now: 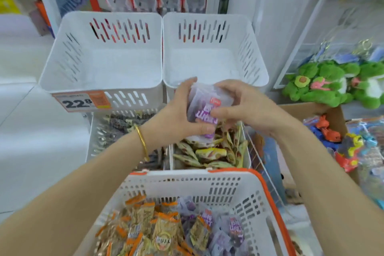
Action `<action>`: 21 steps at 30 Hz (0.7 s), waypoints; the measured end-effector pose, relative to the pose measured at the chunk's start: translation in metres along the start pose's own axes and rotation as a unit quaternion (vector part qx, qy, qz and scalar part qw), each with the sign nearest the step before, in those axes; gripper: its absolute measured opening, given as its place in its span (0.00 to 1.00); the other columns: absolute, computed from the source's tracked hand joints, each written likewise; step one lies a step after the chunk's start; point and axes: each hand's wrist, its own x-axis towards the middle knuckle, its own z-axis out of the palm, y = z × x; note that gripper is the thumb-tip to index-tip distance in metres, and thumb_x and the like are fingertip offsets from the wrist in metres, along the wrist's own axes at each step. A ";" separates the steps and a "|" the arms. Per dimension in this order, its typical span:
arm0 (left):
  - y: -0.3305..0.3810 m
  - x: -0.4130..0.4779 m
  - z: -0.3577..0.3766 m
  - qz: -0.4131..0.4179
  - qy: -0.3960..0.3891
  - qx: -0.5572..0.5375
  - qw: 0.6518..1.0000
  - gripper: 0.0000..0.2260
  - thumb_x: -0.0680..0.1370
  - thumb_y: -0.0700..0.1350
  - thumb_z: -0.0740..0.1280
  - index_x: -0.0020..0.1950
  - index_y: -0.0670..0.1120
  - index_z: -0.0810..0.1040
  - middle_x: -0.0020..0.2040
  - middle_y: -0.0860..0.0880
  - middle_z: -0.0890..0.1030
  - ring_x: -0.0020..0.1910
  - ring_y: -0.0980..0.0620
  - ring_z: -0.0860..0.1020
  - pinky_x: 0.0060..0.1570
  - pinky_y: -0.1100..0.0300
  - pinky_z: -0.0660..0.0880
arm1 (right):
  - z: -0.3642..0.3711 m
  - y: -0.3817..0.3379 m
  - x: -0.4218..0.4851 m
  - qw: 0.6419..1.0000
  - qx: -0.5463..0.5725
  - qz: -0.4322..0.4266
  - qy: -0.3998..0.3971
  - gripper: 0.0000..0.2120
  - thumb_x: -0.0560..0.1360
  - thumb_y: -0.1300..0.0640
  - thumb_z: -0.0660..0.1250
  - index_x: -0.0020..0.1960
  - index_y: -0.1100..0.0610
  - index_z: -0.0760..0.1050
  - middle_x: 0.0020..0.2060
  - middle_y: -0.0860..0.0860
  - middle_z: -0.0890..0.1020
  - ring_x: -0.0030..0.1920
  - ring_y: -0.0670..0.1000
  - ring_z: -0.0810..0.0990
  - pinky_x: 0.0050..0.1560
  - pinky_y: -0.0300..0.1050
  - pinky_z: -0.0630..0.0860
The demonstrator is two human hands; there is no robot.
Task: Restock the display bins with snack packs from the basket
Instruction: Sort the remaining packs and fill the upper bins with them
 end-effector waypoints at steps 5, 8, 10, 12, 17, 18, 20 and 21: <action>0.003 0.048 -0.045 0.057 0.178 0.259 0.948 0.48 0.62 0.58 0.77 0.75 0.46 0.57 0.66 0.47 0.67 0.67 0.48 0.66 0.66 0.61 0.60 | -0.023 -0.019 0.082 0.972 -0.063 -0.107 0.198 0.19 0.67 0.68 0.74 0.50 0.51 0.72 0.44 0.46 0.76 0.44 0.49 0.78 0.42 0.51 0.81; -0.014 0.057 -0.060 0.013 0.175 0.328 0.928 0.46 0.65 0.53 0.77 0.75 0.45 0.56 0.72 0.46 0.63 0.71 0.49 0.60 0.70 0.62 0.54 | -0.016 -0.007 0.135 0.942 -0.188 -0.118 0.250 0.19 0.68 0.65 0.73 0.57 0.58 0.73 0.49 0.49 0.76 0.52 0.51 0.75 0.53 0.48 0.75; -0.025 0.058 -0.062 -0.001 0.149 0.333 0.931 0.46 0.66 0.53 0.77 0.76 0.46 0.54 0.73 0.48 0.59 0.72 0.51 0.57 0.72 0.61 0.53 | -0.002 0.008 0.163 0.933 -0.263 -0.108 0.219 0.18 0.69 0.63 0.73 0.58 0.59 0.74 0.53 0.52 0.77 0.55 0.52 0.75 0.53 0.41 0.69; -0.029 0.058 -0.063 0.000 0.146 0.324 0.935 0.46 0.67 0.51 0.76 0.76 0.47 0.52 0.75 0.50 0.57 0.73 0.54 0.56 0.68 0.66 0.52 | 0.012 0.022 0.179 0.936 -0.302 -0.087 0.158 0.17 0.70 0.63 0.71 0.57 0.58 0.74 0.54 0.52 0.78 0.55 0.52 0.76 0.51 0.39 0.67; -0.032 0.057 -0.066 -0.004 0.154 0.320 0.935 0.45 0.68 0.51 0.75 0.76 0.49 0.52 0.76 0.52 0.56 0.73 0.54 0.57 0.66 0.66 0.54 | 0.011 0.029 0.186 0.973 -0.222 0.068 0.021 0.26 0.71 0.63 0.69 0.68 0.57 0.68 0.64 0.53 0.72 0.62 0.53 0.72 0.59 0.45 0.72; -0.032 0.057 -0.067 -0.004 0.152 0.320 0.935 0.44 0.68 0.51 0.75 0.76 0.48 0.53 0.76 0.52 0.56 0.74 0.54 0.57 0.66 0.67 0.53 | 0.009 0.028 0.185 0.974 -0.213 0.078 0.012 0.27 0.71 0.62 0.69 0.69 0.57 0.67 0.65 0.53 0.72 0.62 0.53 0.72 0.61 0.47 0.73; -0.031 0.056 -0.066 -0.007 0.144 0.319 0.937 0.43 0.68 0.52 0.75 0.76 0.49 0.53 0.76 0.52 0.55 0.74 0.54 0.56 0.66 0.67 0.52 | 0.007 0.025 0.182 0.972 -0.218 0.085 -0.003 0.28 0.71 0.61 0.69 0.70 0.56 0.66 0.67 0.53 0.70 0.64 0.53 0.71 0.62 0.49 0.73; -0.029 0.055 -0.066 -0.009 0.142 0.318 0.937 0.43 0.69 0.52 0.75 0.76 0.49 0.54 0.76 0.52 0.54 0.74 0.55 0.55 0.67 0.67 0.52 | 0.007 0.022 0.180 0.972 -0.220 0.085 -0.003 0.29 0.72 0.61 0.68 0.71 0.56 0.65 0.68 0.53 0.69 0.65 0.53 0.70 0.61 0.49 0.73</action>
